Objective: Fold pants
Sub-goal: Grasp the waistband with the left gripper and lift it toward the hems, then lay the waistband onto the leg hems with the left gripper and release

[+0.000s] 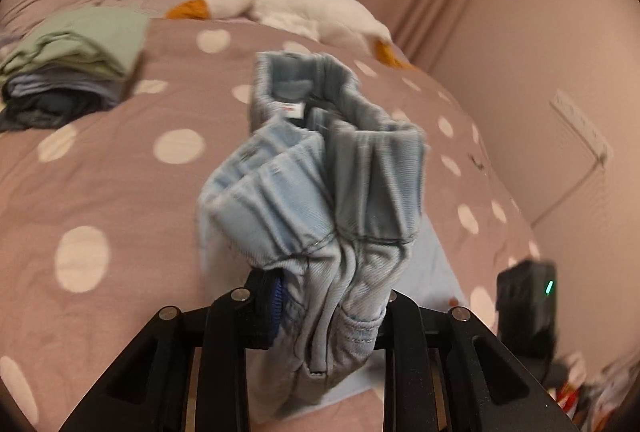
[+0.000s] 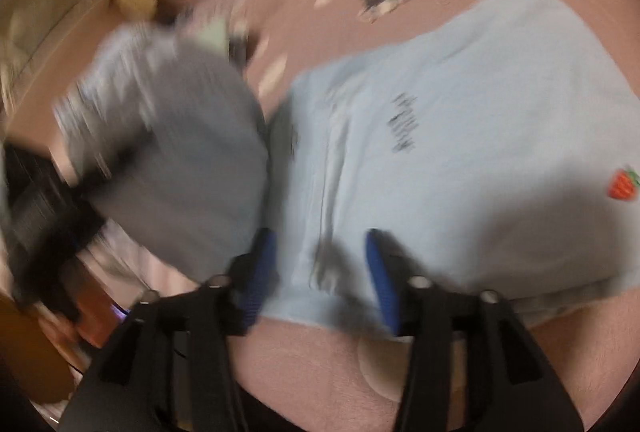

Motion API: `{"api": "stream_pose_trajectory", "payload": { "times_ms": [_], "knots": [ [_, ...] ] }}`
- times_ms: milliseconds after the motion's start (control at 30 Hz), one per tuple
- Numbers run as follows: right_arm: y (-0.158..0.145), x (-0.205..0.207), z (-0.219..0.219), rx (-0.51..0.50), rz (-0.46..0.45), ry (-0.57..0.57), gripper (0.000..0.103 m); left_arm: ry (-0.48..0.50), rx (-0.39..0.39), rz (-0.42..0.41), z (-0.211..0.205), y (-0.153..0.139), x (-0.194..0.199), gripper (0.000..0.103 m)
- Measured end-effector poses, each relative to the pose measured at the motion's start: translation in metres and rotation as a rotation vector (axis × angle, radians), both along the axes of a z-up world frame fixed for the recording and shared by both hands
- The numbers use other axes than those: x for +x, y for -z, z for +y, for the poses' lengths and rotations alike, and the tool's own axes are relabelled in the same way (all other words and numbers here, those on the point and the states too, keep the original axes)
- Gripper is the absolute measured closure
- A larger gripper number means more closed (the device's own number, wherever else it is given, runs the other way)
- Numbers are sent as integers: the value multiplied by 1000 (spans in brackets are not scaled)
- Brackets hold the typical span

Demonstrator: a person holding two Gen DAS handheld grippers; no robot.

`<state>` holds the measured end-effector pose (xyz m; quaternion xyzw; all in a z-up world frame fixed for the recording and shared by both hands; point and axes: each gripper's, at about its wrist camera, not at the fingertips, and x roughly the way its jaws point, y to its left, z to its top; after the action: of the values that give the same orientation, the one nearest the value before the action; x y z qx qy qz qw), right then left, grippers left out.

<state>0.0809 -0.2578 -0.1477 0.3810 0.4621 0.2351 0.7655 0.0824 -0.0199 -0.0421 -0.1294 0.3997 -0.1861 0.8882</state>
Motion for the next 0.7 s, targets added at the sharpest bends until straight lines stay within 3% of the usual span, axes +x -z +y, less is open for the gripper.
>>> {"api": "stream_pose_trajectory", "payload": {
  "times_ms": [167,333,433,533,600,700],
  "knots": [
    [22,-2,-32,315,70,135,46,77,48,58,-37,17,9,78],
    [33,-3,-42,534,123,250,27,144,139,120,-67,37,7,68],
    [29,-4,-35,497,153,230,27,177,205,122,-81,45,1,62],
    [17,-5,-38,484,154,208,23,243,150,124,-86,43,-3,17],
    [14,-5,-38,489,163,207,18,258,166,110,-92,42,-8,15],
    [12,-2,-39,434,177,204,19,259,163,99,-88,38,-13,15]
  ]
}}
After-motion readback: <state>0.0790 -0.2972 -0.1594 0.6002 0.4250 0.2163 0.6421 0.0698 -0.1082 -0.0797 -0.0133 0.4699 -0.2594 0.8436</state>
